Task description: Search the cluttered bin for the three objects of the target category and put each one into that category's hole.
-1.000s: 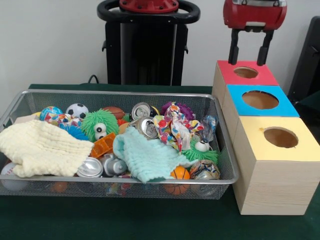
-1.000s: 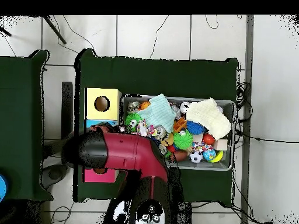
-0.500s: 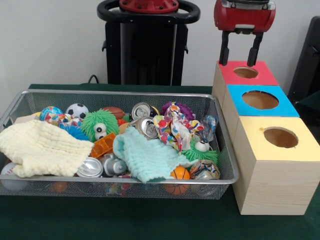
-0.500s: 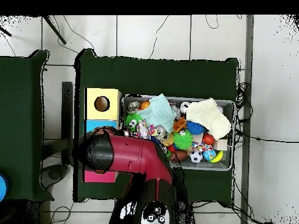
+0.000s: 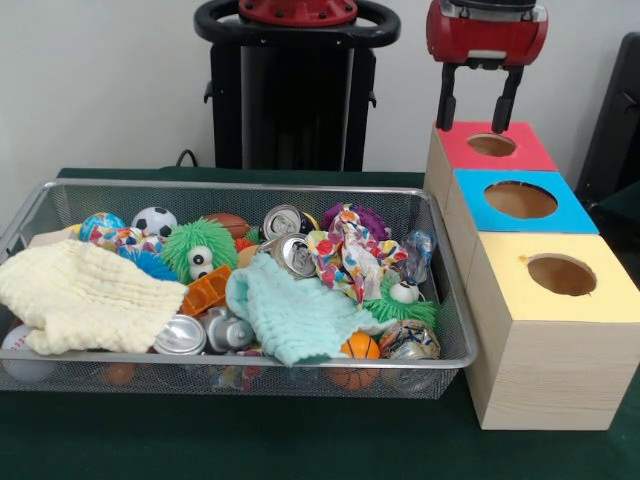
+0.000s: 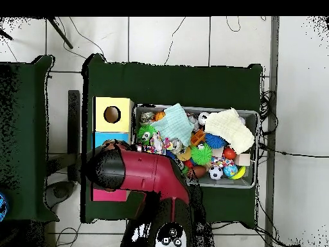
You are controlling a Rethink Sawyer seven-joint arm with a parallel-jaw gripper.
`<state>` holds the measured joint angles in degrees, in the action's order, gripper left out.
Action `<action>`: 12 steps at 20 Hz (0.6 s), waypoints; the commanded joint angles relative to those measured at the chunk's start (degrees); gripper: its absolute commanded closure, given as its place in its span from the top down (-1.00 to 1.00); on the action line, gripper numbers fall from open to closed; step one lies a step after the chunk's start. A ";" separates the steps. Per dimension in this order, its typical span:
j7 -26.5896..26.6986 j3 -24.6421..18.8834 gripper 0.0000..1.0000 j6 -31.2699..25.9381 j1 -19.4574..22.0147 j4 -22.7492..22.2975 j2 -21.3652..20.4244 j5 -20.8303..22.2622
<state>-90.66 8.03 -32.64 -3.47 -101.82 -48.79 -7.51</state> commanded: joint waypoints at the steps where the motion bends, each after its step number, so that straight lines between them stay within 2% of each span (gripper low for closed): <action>1: -8.37 -4.81 1.00 2.61 0.17 -3.33 0.18 -0.38; 12: -10.82 -3.45 1.00 2.73 -3.23 -2.87 0.64 -0.48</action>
<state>-90.66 8.03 -32.64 -6.31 -101.87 -48.69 -7.51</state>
